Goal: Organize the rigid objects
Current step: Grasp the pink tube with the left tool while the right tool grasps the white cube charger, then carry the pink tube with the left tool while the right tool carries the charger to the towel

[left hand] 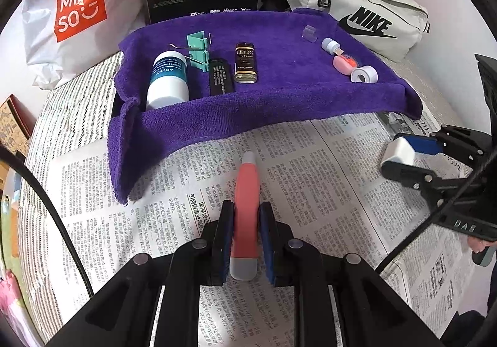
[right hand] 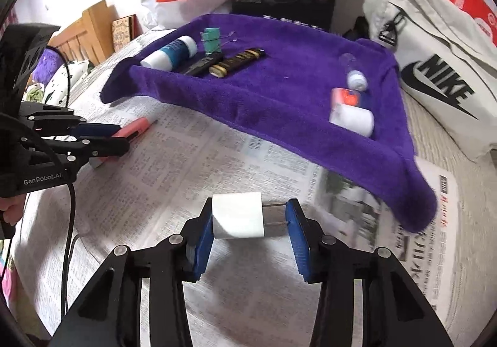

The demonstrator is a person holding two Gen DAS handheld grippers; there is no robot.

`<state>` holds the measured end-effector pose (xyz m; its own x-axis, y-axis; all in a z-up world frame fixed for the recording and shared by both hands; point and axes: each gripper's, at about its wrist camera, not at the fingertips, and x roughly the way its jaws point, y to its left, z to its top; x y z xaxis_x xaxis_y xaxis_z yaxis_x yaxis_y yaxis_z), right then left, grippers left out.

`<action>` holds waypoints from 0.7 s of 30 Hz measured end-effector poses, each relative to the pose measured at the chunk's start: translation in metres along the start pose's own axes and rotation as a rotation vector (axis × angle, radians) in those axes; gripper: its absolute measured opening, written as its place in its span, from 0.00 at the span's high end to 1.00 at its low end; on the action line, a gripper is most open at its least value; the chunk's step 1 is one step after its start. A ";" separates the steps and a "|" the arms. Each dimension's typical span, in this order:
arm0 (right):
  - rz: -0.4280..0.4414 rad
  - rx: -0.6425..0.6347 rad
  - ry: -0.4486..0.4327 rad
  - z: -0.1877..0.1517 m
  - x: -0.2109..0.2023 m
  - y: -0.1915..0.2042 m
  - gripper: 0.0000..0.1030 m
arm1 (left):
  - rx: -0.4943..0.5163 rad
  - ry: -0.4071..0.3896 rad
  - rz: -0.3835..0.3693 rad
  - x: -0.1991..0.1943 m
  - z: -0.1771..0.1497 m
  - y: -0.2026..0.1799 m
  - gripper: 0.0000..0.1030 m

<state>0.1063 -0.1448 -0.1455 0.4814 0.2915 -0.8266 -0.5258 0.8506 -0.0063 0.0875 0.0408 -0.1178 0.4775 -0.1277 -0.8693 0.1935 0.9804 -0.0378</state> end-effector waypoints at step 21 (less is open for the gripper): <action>-0.011 0.049 0.004 -0.006 0.003 -0.011 0.57 | 0.016 0.021 0.049 0.001 0.000 -0.009 0.84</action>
<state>0.1091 -0.1559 -0.1511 0.4843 0.2803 -0.8287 -0.4856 0.8741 0.0119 0.0859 0.0324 -0.1181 0.4690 -0.0762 -0.8799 0.1839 0.9829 0.0129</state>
